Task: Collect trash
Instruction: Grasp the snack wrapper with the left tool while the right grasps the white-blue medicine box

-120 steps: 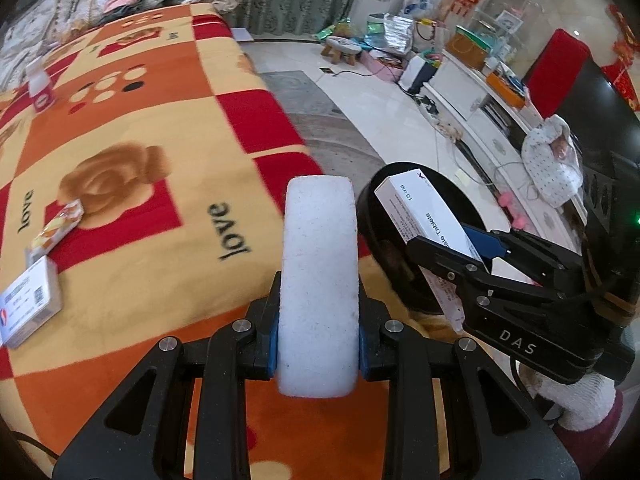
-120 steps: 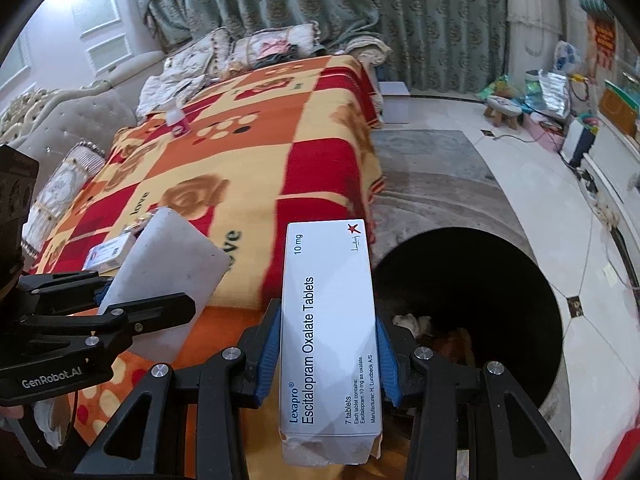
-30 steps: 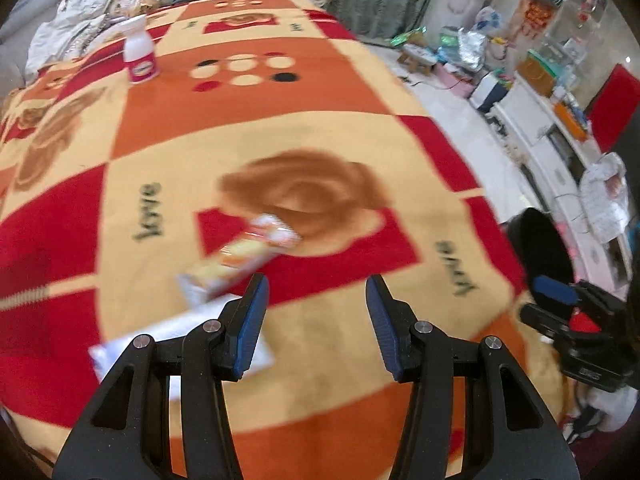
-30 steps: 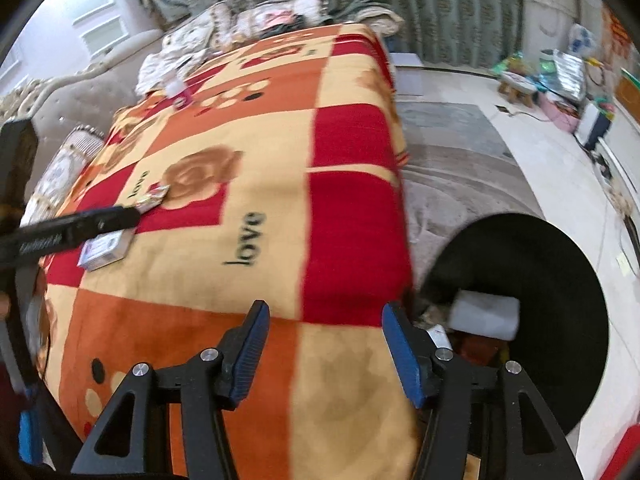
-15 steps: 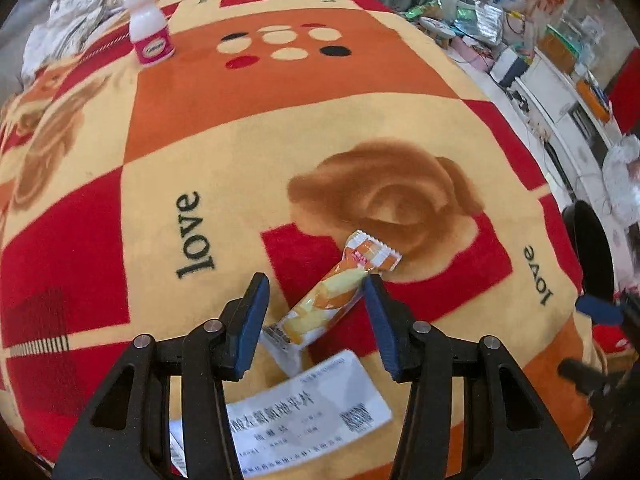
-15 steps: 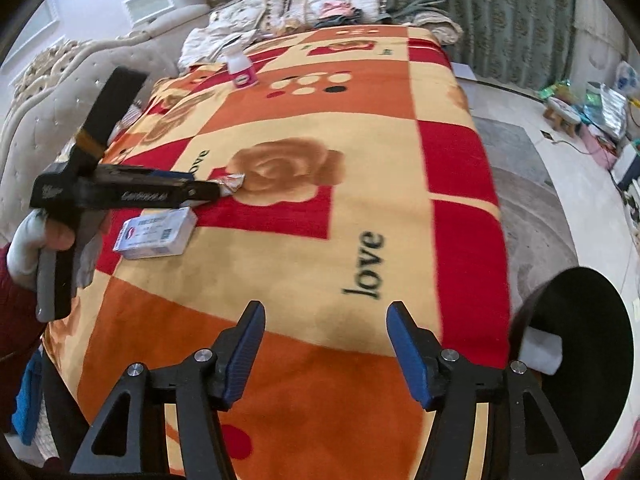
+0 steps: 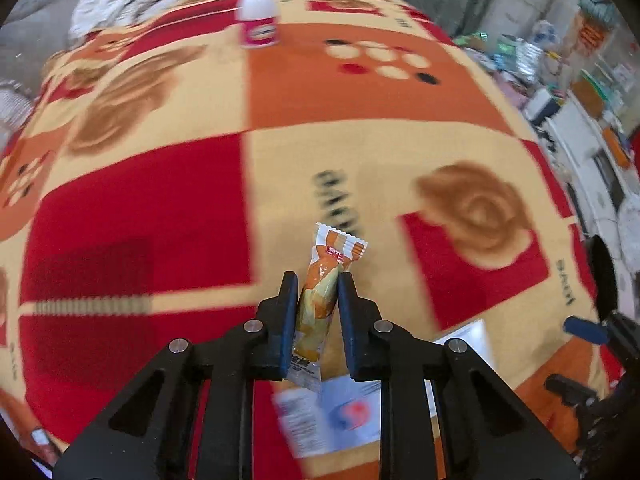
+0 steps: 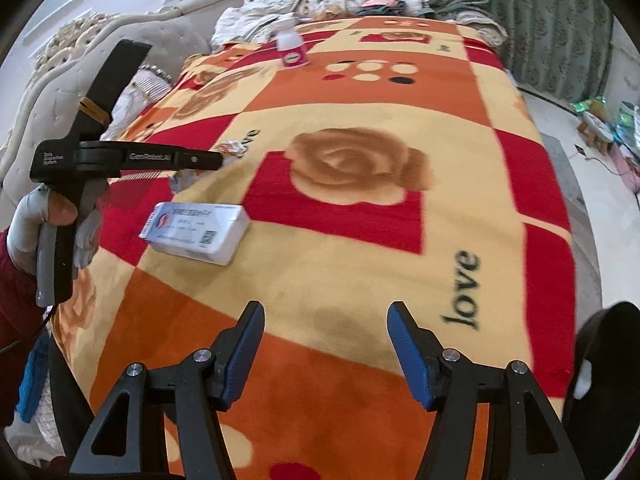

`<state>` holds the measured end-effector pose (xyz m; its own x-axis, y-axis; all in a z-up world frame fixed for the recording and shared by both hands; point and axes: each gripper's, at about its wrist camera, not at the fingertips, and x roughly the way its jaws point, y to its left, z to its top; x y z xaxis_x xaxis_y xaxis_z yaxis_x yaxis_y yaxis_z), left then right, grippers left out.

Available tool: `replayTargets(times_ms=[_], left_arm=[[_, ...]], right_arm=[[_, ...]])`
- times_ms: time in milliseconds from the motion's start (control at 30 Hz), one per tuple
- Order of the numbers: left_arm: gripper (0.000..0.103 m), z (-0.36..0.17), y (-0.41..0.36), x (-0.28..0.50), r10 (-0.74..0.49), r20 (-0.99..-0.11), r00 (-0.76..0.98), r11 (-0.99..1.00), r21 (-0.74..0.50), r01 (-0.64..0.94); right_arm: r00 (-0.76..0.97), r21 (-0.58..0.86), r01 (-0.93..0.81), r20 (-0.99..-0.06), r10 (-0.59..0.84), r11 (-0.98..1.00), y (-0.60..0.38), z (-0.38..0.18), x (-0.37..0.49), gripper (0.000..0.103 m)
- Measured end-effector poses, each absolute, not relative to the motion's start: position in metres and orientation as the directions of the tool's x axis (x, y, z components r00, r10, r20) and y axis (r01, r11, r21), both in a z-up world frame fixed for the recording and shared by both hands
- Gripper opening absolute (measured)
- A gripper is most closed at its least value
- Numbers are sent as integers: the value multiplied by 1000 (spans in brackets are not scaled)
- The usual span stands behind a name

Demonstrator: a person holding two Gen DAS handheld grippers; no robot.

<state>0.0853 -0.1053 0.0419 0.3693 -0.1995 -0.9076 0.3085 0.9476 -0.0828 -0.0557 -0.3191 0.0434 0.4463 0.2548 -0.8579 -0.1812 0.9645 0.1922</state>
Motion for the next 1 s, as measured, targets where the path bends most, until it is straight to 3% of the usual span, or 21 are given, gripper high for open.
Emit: replayTargets(times_ms=[233,733,833,1000], left_arm=[[17,31,-67,59,-170,-915,367,966,-82,245],[17,33,-148,-58,-410,-884,223,848,-279,451],[17,40,-145,-65,-435,-869,238,847,-306,434],[17,49,-121,-65,-413,-862,293,883,-300,361]], right_arm=[[428,201,-223,-859,281,954,-297,39,-49,62],[426,222,-150,-865,265,964,-313,43,-57,64],[431,265,-123,-854,292,956,-315,46,-58,69],[440,265,-154,-844,306,952,-293,49,-52,71]])
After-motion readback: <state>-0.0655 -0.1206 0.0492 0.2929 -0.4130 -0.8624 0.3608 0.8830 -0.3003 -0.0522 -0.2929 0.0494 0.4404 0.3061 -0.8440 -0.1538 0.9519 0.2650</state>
